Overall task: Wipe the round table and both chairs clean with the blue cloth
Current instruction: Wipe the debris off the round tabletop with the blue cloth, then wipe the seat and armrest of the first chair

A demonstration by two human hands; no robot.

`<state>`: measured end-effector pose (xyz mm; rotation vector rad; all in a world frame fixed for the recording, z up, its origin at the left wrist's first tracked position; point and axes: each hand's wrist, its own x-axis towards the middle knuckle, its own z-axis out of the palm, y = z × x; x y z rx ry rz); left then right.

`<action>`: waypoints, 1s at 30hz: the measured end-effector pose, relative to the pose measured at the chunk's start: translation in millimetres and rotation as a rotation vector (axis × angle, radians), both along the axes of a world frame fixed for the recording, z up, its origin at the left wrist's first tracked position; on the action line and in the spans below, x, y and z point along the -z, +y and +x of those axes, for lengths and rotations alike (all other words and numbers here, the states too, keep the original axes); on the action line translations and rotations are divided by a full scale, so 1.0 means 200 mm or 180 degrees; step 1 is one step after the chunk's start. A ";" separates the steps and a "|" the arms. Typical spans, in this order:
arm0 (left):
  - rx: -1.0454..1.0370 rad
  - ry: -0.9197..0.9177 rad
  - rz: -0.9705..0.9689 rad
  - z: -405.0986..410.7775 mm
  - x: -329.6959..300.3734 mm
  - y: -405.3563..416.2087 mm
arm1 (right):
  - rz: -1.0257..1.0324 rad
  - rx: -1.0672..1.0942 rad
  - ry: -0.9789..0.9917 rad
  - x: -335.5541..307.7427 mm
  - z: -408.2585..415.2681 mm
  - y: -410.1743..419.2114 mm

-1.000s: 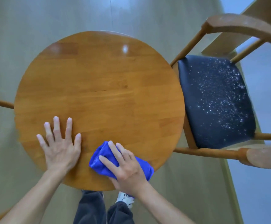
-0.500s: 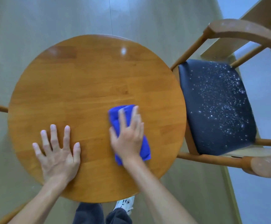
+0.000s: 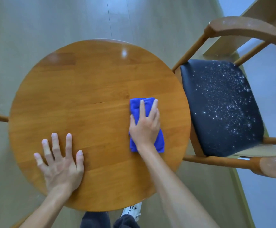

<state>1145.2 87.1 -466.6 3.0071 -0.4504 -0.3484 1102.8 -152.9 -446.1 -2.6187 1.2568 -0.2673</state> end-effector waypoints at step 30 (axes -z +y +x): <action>0.0356 0.1174 0.0163 -0.48 -1.22 -0.55 | 0.2153 -0.0019 -0.0145 -1.11 -0.87 -0.16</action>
